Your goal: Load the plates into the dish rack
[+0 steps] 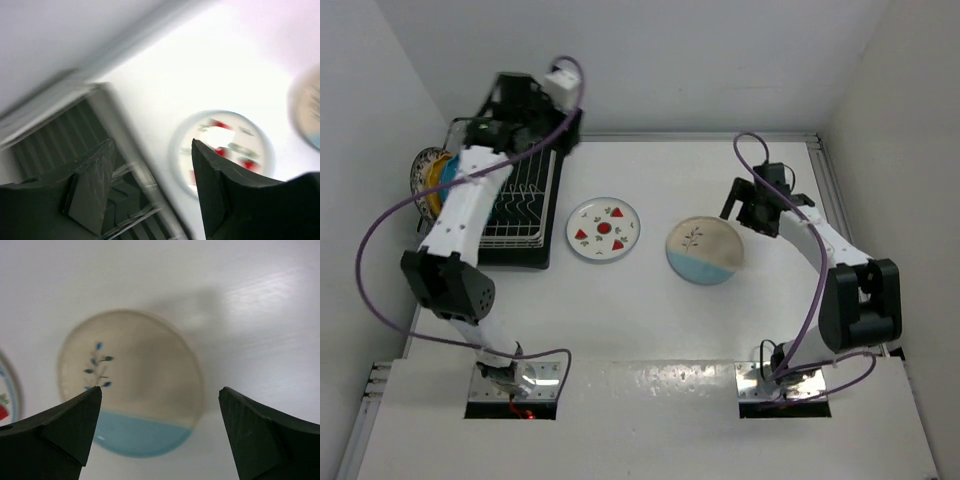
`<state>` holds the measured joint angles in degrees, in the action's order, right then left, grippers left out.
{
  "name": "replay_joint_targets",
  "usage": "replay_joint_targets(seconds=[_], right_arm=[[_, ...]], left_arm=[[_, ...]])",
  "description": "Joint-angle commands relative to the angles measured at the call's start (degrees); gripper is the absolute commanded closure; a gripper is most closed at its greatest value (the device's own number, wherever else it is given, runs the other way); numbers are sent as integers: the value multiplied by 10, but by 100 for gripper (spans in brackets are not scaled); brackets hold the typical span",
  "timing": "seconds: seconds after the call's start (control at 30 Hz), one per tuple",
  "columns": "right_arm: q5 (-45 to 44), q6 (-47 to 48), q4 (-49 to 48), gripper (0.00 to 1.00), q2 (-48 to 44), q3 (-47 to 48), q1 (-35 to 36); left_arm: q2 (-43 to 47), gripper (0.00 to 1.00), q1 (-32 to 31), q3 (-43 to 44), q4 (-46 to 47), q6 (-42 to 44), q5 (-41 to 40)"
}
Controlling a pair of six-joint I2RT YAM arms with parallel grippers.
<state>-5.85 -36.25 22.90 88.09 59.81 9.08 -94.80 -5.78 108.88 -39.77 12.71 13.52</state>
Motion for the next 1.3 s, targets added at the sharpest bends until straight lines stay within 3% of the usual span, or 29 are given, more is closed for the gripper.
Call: replay_joint_targets(seconds=[0.0,0.17,0.33,0.47,0.6,0.7,0.83,1.07,1.27], right_arm=[[-57,-11,21,1,-48,-49,-27],[-65,-15,-11,11,-111,-130,-41],[-65,-22,-32,11,-151,-191,-51],[-64,-19,-30,11,-162,-213,-55],[-15,-4,-70,13,-154,-225,-57],[70,27,-125,8,-115,-226,-71],[150,23,-121,6,-22,-184,-88],[200,0,-140,20,87,-173,-87],[240,-35,-162,36,118,-188,-109]], left_arm=[[-57,33,-102,-28,-58,27,77],[-136,33,-168,-42,-51,28,163],[-209,32,-220,-42,-1,-21,260],[-261,29,-237,-37,71,-85,266],[-323,28,-249,-11,84,-159,246],[-341,28,-249,-6,84,-168,246],[-323,28,-244,-20,84,-153,230],[-330,28,-238,-46,84,-146,214],[-357,28,-232,-59,79,-139,201]])
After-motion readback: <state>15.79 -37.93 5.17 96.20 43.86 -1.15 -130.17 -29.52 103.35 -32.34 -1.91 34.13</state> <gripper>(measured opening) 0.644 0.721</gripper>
